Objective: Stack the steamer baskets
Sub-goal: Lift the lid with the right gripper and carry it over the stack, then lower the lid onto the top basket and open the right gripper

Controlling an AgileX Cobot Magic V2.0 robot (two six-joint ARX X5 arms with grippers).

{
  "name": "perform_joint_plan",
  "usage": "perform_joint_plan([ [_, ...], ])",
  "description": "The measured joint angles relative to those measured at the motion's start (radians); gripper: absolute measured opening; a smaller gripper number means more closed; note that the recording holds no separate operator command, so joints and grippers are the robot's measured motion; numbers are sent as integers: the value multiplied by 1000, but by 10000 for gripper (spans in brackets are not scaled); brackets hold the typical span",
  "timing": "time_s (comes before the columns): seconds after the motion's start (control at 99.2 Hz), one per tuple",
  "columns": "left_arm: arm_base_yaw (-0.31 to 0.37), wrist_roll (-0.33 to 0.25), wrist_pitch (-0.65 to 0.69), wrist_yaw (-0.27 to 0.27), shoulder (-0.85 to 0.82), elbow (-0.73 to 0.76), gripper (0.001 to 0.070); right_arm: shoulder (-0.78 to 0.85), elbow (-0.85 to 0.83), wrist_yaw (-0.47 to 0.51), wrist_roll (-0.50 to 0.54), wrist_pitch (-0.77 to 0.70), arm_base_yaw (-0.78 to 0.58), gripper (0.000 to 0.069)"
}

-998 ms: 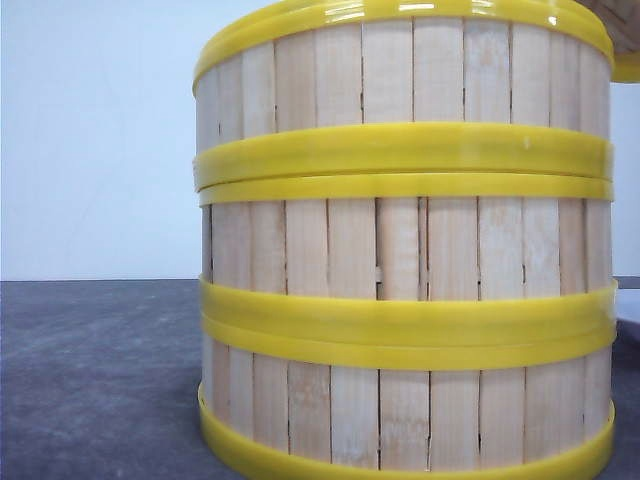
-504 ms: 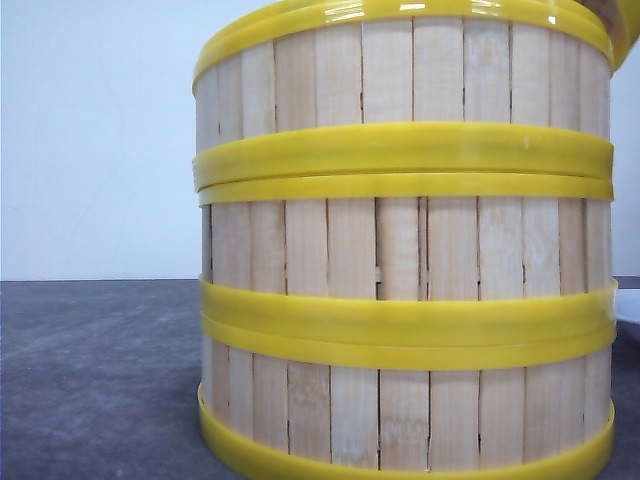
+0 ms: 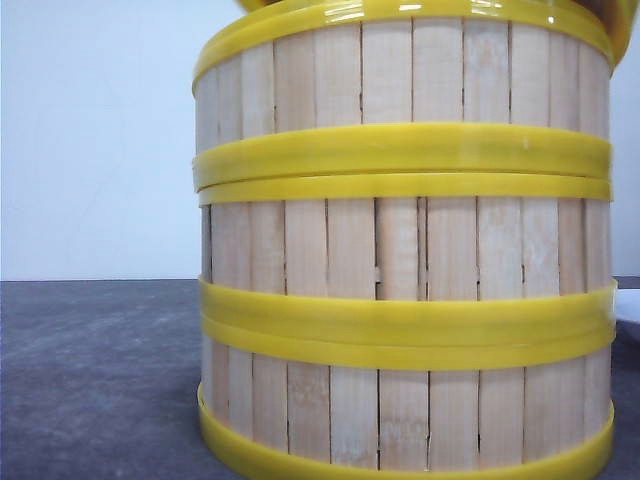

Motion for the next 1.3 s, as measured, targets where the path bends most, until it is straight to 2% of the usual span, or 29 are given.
perform_joint_plan([
  [0.252,0,0,-2,0,0,0,273,45,0,-2,1,42,47,56],
  [0.403,0,0,-8,0,0,0,273,55,0,52,5,42,58,56],
  [0.564,0,0,-13,0,0,0,273,55,0,68,8,45,63,56],
  [0.897,0,0,-13,0,0,0,273,55,0,195,11,35,74,55],
  [1.3,0,0,-13,0,0,0,273,55,0,204,11,10,124,55],
])
